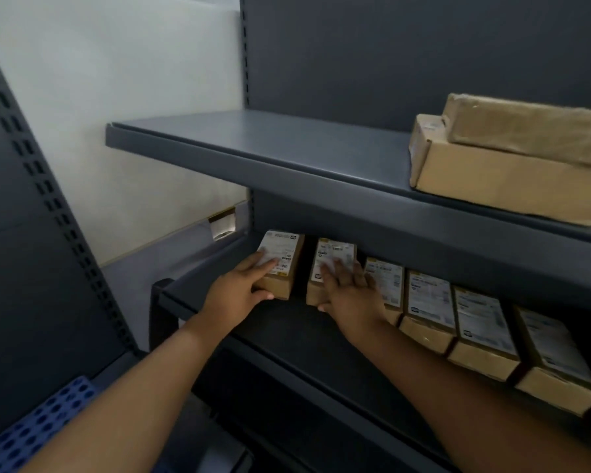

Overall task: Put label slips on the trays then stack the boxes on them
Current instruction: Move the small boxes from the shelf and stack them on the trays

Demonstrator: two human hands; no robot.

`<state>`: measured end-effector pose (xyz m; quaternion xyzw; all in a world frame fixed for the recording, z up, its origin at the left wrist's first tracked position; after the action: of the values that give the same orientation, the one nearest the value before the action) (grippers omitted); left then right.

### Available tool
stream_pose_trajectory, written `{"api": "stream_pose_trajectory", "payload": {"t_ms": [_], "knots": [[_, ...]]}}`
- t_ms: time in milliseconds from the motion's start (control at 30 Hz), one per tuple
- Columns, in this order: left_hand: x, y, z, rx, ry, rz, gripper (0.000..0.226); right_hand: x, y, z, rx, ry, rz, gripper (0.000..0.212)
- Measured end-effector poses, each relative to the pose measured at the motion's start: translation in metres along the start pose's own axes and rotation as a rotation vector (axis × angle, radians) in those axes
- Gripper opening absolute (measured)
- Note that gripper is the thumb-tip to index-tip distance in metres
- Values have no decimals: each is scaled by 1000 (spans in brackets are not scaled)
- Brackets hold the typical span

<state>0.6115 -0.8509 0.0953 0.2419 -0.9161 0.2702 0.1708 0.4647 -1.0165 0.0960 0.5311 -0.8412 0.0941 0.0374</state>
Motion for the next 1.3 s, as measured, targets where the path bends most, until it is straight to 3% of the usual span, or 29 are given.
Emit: {"api": "stream_pose_trajectory", "payload": {"t_ms": [133,433,900,1300], "knots": [[19,46,-37,82,-5,-58,80,-9,26,-25,41,-108,-82,85],[73,213,-135,308,-277,-334,70,-73,112,-82,154,-214,-386,78],[94,558,-295,478,-504,-812,71,-338,276,-146,118,-311,-930,80],[52,749,-366,515,-494,-1057,70,-541,381,-143,33,-233,-1123,80]]}}
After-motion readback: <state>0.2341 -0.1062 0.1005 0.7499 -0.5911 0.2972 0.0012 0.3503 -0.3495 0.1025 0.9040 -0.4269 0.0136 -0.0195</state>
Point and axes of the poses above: each hand's wrist, its own y-axis away from the middle knuckle, its own z-axis out of the palm, x = y × z, the point moved 6 cm from there along -y, towards the middle knuckle, and after that the axes turned 4 degrees about y, right-handed, at the moved point
